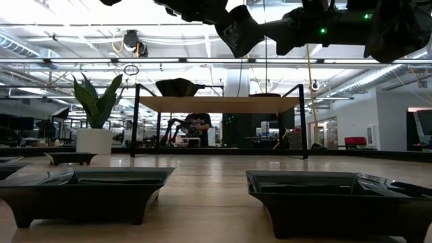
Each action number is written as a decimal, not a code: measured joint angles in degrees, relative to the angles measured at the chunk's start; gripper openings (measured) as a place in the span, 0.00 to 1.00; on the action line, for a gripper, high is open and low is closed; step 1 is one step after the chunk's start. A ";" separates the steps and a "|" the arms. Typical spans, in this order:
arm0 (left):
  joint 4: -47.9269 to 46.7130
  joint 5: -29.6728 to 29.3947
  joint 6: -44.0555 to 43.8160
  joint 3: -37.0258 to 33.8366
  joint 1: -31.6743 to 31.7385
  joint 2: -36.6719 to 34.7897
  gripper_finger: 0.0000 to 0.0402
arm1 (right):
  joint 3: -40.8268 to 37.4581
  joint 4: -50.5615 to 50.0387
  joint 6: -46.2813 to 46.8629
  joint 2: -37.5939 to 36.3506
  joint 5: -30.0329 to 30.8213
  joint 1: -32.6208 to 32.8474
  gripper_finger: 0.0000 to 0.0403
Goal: Pick & Place Mini shaped plates
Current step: Stack the black distorted square plate on top of the other black distorted square plate on the shelf
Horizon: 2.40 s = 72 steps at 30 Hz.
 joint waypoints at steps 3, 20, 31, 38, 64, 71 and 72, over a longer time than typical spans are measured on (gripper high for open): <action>0.00 0.09 -0.46 0.00 -0.02 0.00 0.35 | 0.00 -0.02 0.02 0.00 0.00 0.00 0.00; -0.24 -0.11 -3.20 0.00 0.16 0.02 0.01 | 0.00 -0.82 -0.77 -0.07 -1.95 1.67 0.04; 0.87 -11.44 -0.90 -0.02 -0.80 -2.00 0.01 | 0.04 2.78 -6.27 -0.02 4.47 8.74 0.46; -3.20 -20.43 -3.36 0.00 0.12 -9.84 0.01 | 0.07 2.88 -9.95 -0.04 13.50 10.73 0.51; -62.00 20.94 -55.40 0.06 25.95 -22.13 0.01 | 0.07 2.19 -10.82 -2.19 20.43 12.48 0.49; -61.54 21.94 -54.63 -0.02 28.43 -18.67 0.03 | 0.07 0.26 -9.27 -2.19 20.59 12.48 0.49; -61.01 21.93 -54.05 -0.02 28.58 -18.38 0.05 | 0.07 -0.16 -8.83 -2.19 20.59 12.48 0.49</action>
